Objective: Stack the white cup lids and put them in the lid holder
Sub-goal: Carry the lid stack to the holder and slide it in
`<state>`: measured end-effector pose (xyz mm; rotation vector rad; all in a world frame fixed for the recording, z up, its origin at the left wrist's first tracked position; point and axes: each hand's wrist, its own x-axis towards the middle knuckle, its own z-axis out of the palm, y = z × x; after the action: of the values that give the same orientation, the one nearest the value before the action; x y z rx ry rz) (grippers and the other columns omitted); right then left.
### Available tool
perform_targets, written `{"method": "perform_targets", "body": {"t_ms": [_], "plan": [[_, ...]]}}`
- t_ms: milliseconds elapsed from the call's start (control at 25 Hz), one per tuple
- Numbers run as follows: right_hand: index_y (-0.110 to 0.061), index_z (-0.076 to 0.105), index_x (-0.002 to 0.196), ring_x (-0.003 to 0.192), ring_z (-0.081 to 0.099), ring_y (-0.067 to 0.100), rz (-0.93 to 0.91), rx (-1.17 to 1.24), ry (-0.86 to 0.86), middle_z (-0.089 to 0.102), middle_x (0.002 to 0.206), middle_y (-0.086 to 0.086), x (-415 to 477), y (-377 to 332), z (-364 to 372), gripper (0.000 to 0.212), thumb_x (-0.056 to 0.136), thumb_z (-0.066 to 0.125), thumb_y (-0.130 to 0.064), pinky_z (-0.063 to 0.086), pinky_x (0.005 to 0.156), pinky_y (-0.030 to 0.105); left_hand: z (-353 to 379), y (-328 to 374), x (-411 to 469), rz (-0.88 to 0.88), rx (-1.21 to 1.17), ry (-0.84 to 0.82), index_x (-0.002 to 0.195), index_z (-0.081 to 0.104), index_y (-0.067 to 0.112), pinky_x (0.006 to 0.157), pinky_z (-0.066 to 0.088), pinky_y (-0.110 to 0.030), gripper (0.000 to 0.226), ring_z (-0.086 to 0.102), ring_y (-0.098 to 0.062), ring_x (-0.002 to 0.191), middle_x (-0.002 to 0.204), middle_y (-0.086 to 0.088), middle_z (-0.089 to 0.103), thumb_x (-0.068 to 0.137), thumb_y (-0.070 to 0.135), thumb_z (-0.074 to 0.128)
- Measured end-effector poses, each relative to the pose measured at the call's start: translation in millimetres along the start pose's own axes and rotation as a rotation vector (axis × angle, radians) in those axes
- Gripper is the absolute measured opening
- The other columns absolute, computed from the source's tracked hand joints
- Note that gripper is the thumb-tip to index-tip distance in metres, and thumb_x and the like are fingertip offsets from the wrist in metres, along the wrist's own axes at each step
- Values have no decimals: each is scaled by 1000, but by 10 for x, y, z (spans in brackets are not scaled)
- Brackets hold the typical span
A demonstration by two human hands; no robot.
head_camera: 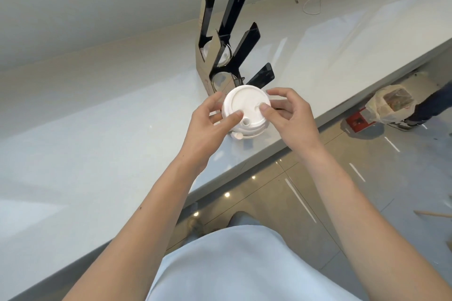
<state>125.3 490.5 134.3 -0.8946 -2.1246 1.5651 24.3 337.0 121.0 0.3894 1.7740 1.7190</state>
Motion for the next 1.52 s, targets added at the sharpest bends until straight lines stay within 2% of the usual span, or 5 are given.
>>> {"method": "perform_targets", "body": {"t_ms": [240, 480, 880, 1160, 1520], "plan": [[-23, 67, 109, 91, 73, 12, 50, -113, 17, 74, 98, -7, 169, 105, -48, 26, 87, 74, -34, 52, 75, 19, 73, -131, 164, -36, -55, 72, 133, 59, 12, 105, 51, -35, 42, 65, -12, 119, 129, -1, 69, 94, 24, 69], [-23, 69, 99, 88, 72, 13, 28, -143, -14, 75, 91, -5, 507, 229, -152, 21, 85, 74, -37, 58, 81, 28, 290, -199, 364, -107, -41, 203, 130, 66, 12, 60, 47, -1, 39, 67, 13, 80, 111, 3, 69, 96, 31, 66], [-14, 68, 98, 80, 71, 15, 246, -31, -216, 77, 91, 6, 1152, 544, -312, 26, 84, 77, -34, 48, 58, 12, 577, -274, 707, -225, -97, 412, 119, 74, 9, 99, 55, -33, 36, 70, -18, 109, 114, -4, 76, 91, 32, 72], [-9, 67, 96, 85, 71, 25, 361, -15, -359, 73, 89, 9, 1548, 908, -176, 33, 76, 85, -28, 56, 84, 39, 561, -554, 1011, -354, -34, 484, 121, 70, 8, 95, 52, -29, 33, 68, -10, 101, 109, 1, 74, 90, 19, 74], [-14, 69, 101, 81, 65, 9, 384, -225, -432, 71, 93, 1, 1825, 1228, 49, 32, 77, 83, -27, 50, 67, 23, 541, -924, 1269, -479, 108, 516, 127, 69, 10, 87, 55, -31, 37, 70, -19, 105, 115, -6, 74, 91, 20, 73]]}}
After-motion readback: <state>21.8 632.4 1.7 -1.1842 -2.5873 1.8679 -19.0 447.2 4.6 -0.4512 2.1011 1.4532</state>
